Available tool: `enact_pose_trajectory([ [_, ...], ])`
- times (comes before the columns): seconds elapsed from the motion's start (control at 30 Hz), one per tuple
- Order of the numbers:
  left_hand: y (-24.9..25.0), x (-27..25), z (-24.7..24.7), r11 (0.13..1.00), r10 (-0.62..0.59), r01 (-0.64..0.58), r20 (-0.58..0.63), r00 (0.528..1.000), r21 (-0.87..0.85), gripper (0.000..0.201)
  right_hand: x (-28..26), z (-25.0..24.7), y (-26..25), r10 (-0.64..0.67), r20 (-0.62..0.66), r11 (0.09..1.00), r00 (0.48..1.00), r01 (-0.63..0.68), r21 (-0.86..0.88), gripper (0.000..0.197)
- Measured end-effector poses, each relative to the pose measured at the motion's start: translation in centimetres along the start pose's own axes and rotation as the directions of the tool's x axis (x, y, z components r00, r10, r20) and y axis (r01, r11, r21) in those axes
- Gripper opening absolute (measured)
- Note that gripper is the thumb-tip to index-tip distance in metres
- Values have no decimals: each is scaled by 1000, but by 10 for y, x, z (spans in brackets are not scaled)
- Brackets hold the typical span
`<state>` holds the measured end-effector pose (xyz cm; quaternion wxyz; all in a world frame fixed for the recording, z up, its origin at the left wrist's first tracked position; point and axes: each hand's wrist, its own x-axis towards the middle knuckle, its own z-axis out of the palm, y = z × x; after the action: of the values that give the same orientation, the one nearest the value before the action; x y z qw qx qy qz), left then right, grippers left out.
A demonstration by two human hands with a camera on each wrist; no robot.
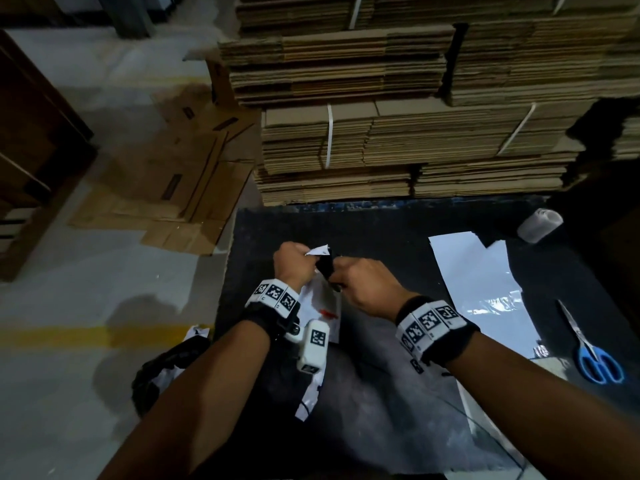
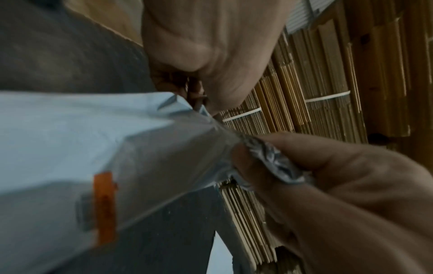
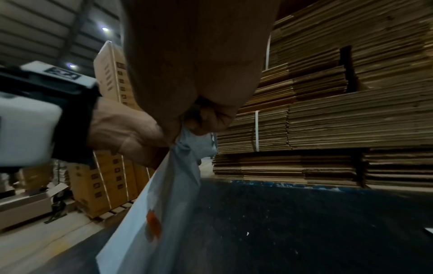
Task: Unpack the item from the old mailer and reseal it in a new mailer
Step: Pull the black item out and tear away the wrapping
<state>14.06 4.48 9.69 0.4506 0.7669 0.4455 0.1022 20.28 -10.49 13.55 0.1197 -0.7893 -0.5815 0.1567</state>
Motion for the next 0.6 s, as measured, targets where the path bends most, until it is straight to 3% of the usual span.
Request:
enact_pose_trajectory([
  [0.13, -1, 1, 0, 996, -23, 21, -23, 999, -91, 5, -9, -6, 1, -85, 30, 994, 996, 87, -72, 18],
  [0.2, -3, -2, 0, 985, -29, 28, -3, 1000, -173, 9, -16, -7, 7, -58, 43, 997, 997, 60, -43, 23],
  [0.27, -6, -2, 0, 972, 0, 8, 37, 999, -234, 15, -20, -10, 13, 114, 1, 977, 994, -112, 181, 41],
  [0.33, -10, -1, 0, 965, 56, -32, 88, 995, -259, 12, -15, -14, 21, 341, -118, 880, 933, -272, 390, 36],
  [0.4, -6, -5, 1, 955, 106, -62, 141, 984, -289, 22, -4, -17, 24, 490, -146, 840, 860, -421, 342, 32],
  [0.47, 2, -11, 2, 925, 130, -47, 197, 972, -376, 26, 9, -13, 21, 501, -45, 843, 864, -476, 250, 45],
  [0.6, 10, -17, 1, 904, 138, -10, 269, 953, -428, 33, 21, -5, 15, 506, -68, 844, 860, -476, 248, 13],
])
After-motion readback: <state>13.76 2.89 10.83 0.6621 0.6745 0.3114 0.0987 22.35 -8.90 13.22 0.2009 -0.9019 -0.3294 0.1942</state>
